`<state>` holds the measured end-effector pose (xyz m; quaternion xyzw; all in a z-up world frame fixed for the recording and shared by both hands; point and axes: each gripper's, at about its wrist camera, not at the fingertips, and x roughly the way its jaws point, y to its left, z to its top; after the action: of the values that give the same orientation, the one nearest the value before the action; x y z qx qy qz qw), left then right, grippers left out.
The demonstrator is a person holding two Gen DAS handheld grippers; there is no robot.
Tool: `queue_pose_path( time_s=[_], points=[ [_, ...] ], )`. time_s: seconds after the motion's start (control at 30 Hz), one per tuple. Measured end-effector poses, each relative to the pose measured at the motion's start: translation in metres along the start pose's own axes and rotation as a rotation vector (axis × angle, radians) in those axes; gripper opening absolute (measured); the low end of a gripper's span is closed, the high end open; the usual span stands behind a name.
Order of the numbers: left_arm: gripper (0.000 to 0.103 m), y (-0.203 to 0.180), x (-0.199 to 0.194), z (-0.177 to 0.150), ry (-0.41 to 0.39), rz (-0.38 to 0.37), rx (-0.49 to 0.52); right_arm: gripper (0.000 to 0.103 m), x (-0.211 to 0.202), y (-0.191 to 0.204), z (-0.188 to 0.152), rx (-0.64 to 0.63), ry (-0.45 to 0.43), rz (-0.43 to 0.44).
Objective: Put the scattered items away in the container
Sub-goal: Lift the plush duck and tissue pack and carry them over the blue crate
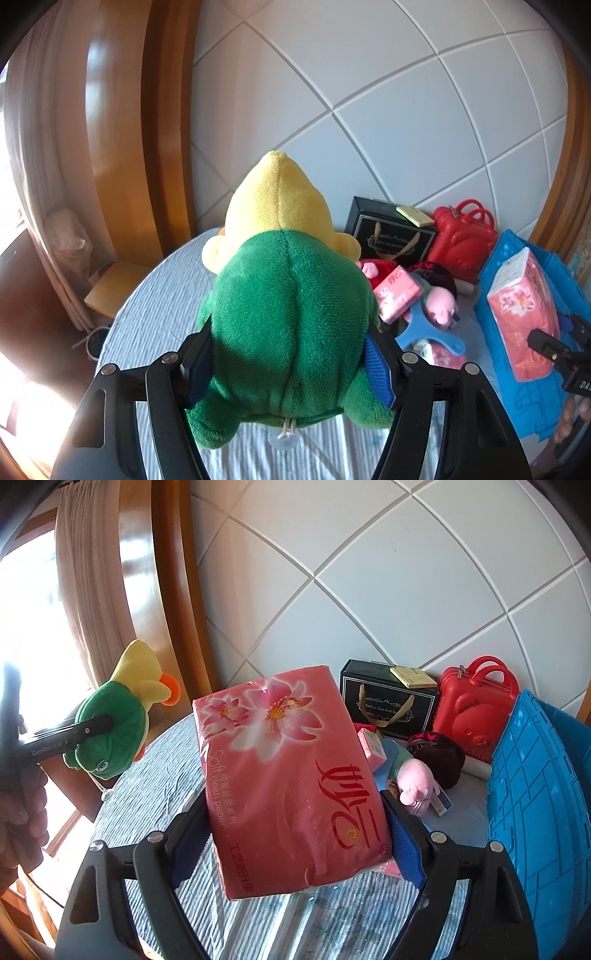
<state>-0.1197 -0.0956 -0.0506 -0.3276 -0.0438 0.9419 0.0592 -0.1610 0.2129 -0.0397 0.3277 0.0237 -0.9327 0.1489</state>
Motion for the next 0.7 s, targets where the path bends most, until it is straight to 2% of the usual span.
queue_pose_path(
  time_s=[0.27,0.7],
  points=[
    [0.068,-0.014,-0.02,0.004,-0.033,0.022,-0.032,0.085,-0.017,0.0,0.011,-0.033,-0.041,0.054],
    [0.069,-0.037,-0.038,0.012,-0.088,0.056,-0.055,0.085,-0.023,-0.012,0.019,-0.067,-0.07,0.106]
  ],
)
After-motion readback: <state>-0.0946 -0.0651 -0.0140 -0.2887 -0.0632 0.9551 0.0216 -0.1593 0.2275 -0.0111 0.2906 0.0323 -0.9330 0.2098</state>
